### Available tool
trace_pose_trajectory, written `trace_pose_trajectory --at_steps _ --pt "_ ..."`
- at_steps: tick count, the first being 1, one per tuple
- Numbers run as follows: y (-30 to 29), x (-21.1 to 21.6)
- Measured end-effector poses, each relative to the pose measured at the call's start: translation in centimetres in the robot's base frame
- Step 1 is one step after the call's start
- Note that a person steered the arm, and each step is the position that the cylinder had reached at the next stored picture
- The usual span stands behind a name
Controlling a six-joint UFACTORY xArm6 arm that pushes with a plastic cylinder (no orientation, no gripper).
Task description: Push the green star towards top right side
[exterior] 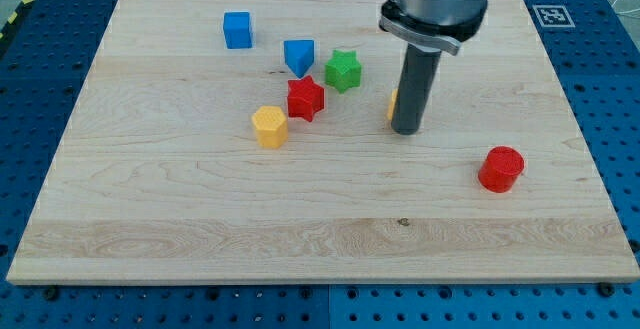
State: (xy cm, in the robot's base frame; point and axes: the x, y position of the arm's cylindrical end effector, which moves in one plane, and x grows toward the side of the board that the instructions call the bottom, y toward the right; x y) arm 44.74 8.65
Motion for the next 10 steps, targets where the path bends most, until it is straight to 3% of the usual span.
trace_pose_trajectory --at_steps 7,10 --pt "-5.1 -5.9" --pt "-6.0 -6.2"
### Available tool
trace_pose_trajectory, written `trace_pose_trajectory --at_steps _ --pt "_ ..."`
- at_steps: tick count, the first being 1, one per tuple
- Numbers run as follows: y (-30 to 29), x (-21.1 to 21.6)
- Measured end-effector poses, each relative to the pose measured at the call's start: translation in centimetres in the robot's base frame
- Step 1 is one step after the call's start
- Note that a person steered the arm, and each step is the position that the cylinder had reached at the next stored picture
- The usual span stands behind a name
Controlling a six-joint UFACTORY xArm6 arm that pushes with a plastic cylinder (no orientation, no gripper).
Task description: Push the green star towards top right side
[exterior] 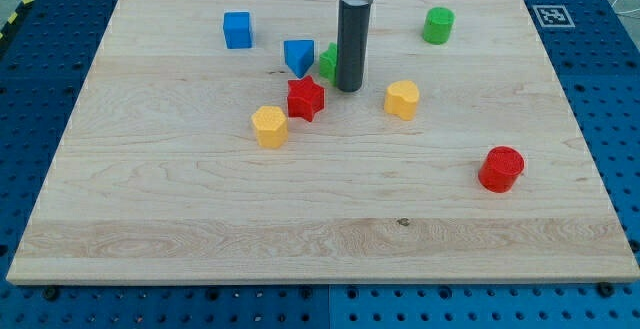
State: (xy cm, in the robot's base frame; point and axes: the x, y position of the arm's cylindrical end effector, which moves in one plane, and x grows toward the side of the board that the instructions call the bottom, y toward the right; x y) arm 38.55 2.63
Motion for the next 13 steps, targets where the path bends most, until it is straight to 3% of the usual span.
trace_pose_trajectory --at_steps 3,5,8,10,12,13 --pt "-2.8 0.0" --pt "-3.1 -3.4" --pt "4.2 -2.5" --pt "6.3 -6.2" --pt "4.2 -12.6" --pt "1.7 -13.1"
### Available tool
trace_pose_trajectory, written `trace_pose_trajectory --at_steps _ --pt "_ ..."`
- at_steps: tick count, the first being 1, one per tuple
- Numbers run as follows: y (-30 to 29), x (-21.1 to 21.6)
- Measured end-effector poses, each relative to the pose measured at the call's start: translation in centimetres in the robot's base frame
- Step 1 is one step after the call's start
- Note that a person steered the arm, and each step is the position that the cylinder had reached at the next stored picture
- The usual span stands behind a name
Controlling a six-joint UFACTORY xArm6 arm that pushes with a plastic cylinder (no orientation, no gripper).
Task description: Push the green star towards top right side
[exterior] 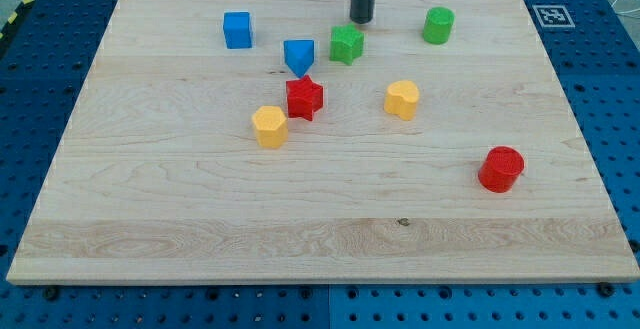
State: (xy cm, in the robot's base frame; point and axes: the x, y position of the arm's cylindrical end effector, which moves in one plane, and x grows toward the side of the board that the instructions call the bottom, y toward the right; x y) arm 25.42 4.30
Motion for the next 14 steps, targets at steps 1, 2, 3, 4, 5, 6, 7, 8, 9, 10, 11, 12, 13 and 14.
trace_pose_trajectory --at_steps 1,2,3,4,5,6,7,8,9,10,11,12,13,14 --pt "-1.7 0.5" --pt "-2.7 1.4" --pt "-3.5 2.0" --pt "-3.5 2.8" --pt "-3.5 3.2" --pt "-3.5 3.5" --pt "-2.9 3.7" --pt "-2.3 3.7" --pt "-1.5 3.7" --pt "-1.0 3.7" --pt "-3.7 3.7" --pt "-5.8 4.2" --pt "-5.8 4.9" --pt "-5.7 5.8"
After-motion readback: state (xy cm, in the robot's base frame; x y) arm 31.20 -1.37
